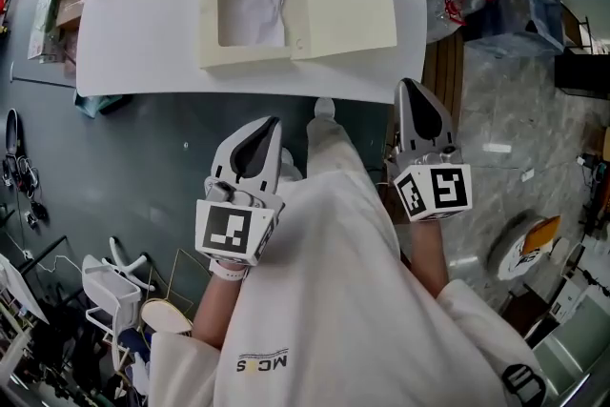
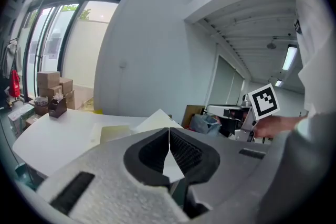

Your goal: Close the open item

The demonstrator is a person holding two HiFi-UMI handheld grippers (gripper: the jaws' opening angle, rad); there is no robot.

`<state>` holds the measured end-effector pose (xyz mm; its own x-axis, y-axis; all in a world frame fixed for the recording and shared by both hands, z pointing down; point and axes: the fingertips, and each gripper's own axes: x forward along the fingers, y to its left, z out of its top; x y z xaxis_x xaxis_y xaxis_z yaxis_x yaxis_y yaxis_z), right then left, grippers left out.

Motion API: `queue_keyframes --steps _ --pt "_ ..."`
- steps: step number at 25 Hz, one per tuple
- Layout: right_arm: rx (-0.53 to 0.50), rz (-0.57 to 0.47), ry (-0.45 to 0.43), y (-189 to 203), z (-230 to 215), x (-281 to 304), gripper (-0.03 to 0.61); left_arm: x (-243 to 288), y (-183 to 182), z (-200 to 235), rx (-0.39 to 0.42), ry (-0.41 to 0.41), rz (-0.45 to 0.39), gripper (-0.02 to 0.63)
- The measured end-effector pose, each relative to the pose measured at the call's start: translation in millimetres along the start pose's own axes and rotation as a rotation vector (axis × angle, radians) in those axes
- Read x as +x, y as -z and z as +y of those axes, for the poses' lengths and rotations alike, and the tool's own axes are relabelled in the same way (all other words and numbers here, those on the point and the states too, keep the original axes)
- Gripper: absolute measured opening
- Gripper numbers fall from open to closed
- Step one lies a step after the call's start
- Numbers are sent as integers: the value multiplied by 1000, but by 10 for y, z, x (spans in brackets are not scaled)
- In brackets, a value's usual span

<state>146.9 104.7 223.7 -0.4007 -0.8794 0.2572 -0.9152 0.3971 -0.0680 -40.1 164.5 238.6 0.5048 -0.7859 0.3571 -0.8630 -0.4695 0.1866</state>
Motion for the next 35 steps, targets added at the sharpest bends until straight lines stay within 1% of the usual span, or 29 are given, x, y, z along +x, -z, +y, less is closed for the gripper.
queue_keyframes --steps 4,6,8,11,14,17,21,24,27,30,35 --pt "27 -2 -23 -62 -407 325 15 466 -264 -42 13 -22 -10 29" --pt "22 -9 -41 -111 -612 486 15 695 -362 -68 10 -37 -15 28" --pt "18 -26 -57 -188 -800 621 15 909 -412 -127 13 -36 -5 28" --pt "39 -44 -74 -243 -1062 798 15 1193 -476 -246 27 -35 7 28" --pt "41 -48 -104 -224 -1257 970 15 1434 -531 -295 17 -64 -2 28" --pt "37 -25 -126 -129 -1355 1084 15 1550 -507 -231 -15 -105 10 28" --pt "62 5 -121 -33 -1452 1279 15 1605 -434 -126 -35 -98 43 28" --pt "69 12 -121 -24 -1457 1427 15 1618 -360 -46 -48 -112 58 28" --pt "84 19 -131 -8 -1485 1504 15 1651 -368 2 -55 -121 57 28" --pt "96 38 -155 69 -1551 1640 15 1730 -361 47 -53 -127 57 28" --pt "111 54 -222 234 -1657 1786 15 1846 -280 81 -60 -120 76 28"
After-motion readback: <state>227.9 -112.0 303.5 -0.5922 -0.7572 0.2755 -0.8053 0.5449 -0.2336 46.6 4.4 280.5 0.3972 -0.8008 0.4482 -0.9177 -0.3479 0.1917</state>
